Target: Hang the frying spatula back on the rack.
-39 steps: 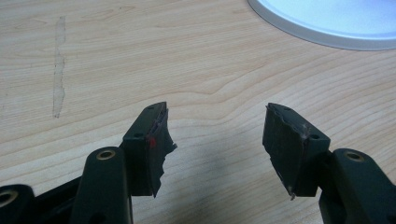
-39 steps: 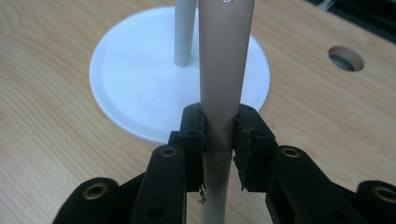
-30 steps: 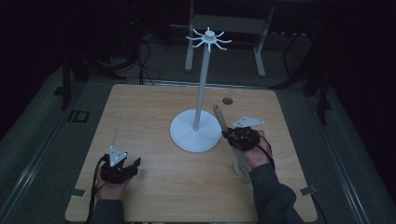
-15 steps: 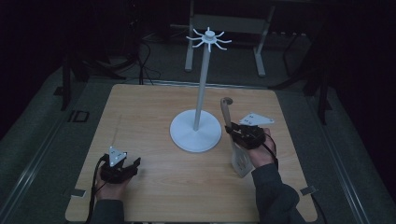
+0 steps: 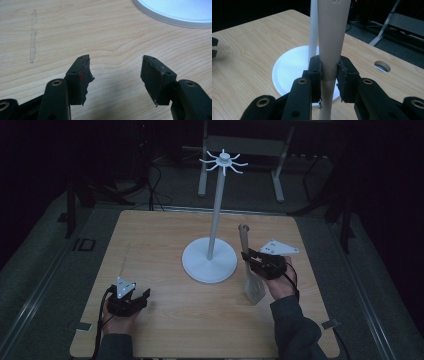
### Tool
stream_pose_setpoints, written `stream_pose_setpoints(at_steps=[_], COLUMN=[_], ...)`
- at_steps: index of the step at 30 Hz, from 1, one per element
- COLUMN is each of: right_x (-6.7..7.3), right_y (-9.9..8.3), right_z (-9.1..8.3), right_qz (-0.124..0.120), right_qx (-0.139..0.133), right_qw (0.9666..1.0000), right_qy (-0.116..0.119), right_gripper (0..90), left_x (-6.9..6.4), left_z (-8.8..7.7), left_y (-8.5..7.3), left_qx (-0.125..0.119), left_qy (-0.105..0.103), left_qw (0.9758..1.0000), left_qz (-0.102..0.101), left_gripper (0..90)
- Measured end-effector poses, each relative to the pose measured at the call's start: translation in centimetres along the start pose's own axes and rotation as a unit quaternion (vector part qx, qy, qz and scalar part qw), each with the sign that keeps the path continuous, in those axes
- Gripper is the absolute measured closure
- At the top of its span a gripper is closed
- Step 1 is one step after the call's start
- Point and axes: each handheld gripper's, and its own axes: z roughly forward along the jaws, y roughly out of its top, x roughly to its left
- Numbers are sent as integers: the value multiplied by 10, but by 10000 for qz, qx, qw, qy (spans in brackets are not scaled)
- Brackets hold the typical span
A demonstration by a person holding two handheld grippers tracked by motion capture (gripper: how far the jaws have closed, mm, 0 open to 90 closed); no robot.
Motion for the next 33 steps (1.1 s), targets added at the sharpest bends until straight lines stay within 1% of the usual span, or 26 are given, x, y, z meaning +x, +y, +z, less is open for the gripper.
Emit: stream_pose_setpoints(at_steps=[2, 11, 20, 33], right_x=[0, 0, 3, 3], right_y=[0, 5, 10, 17], right_z=[0, -7, -9, -15], right_qz=[-8, 8, -4, 107], right_qx=[-10, -309, -568, -880], right_qw=[10000, 9995, 9984, 9961], right_qy=[-1, -11, -20, -40], right_gripper=[745, 745, 745, 746], left_x=[0, 0, 0, 0], left_z=[0, 0, 0, 0], left_y=[0, 0, 0, 0], left_qx=[-4, -5, -14, -16], left_qy=[5, 4, 11, 12], left_qw=[10000, 10000, 10000, 10000], left_qz=[-6, -6, -13, -16], left_gripper=[411, 410, 410, 409])
